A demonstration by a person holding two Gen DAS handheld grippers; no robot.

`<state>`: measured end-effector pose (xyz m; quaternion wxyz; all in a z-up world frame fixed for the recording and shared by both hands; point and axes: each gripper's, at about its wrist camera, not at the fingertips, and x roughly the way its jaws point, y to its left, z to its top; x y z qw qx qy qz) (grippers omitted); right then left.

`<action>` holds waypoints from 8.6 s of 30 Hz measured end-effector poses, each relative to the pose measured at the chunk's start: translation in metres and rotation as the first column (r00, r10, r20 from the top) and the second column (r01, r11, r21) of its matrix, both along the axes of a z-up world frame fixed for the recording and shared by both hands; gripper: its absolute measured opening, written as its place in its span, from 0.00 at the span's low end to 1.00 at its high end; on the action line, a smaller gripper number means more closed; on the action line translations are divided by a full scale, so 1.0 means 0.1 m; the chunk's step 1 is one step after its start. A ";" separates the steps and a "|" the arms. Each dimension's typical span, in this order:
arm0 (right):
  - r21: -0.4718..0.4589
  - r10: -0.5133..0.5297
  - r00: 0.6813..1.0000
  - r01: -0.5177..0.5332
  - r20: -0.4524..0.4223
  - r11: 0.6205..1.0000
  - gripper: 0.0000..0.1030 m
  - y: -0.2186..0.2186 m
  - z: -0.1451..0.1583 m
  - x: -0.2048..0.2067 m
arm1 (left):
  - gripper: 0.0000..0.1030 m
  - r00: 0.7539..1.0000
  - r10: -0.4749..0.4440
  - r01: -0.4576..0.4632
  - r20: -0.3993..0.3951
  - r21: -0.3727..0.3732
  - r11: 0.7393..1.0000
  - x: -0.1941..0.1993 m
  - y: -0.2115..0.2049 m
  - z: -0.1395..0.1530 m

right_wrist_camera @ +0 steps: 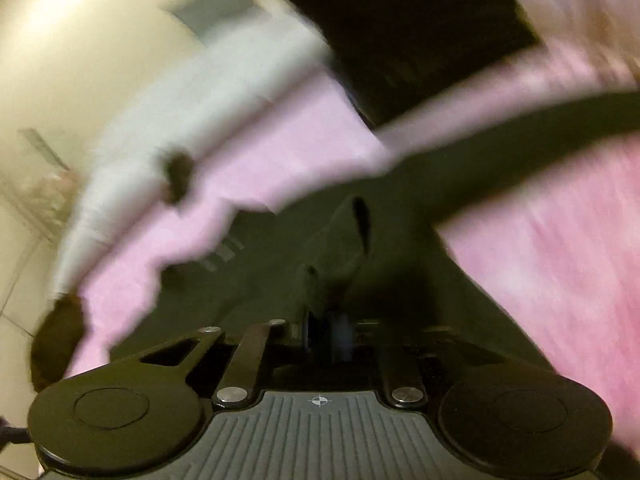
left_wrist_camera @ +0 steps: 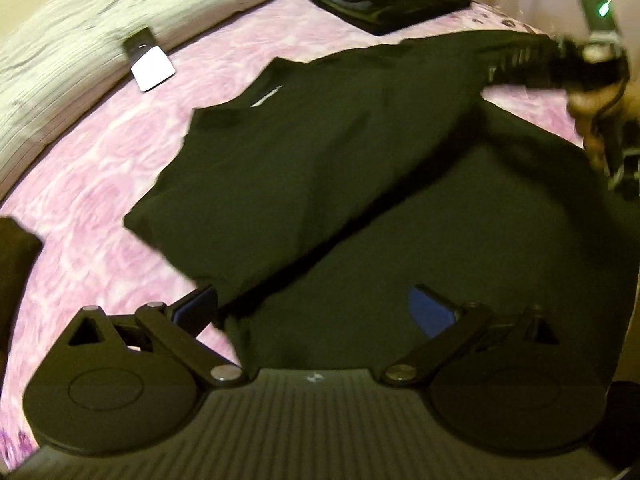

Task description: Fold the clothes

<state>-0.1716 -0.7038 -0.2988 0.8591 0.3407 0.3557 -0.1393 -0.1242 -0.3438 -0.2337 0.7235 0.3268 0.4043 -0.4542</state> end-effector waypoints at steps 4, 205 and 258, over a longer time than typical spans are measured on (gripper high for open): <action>0.041 -0.128 0.992 0.128 -0.024 0.991 0.66 -0.32 -0.10 -0.28 | 0.98 0.998 -0.063 0.063 0.003 0.015 0.998 -0.03 -0.35 -0.07; -0.842 0.631 0.565 -0.433 -0.532 -0.322 0.68 0.68 -0.59 -3.58 | 0.05 0.907 -0.179 0.209 0.381 -0.040 0.977 -1.93 2.01 -0.66; -0.924 0.561 0.735 -0.313 -0.382 -0.219 0.01 0.87 1.38 -4.12 | 0.04 0.815 -0.067 0.223 0.576 -0.205 0.953 -3.05 2.88 1.00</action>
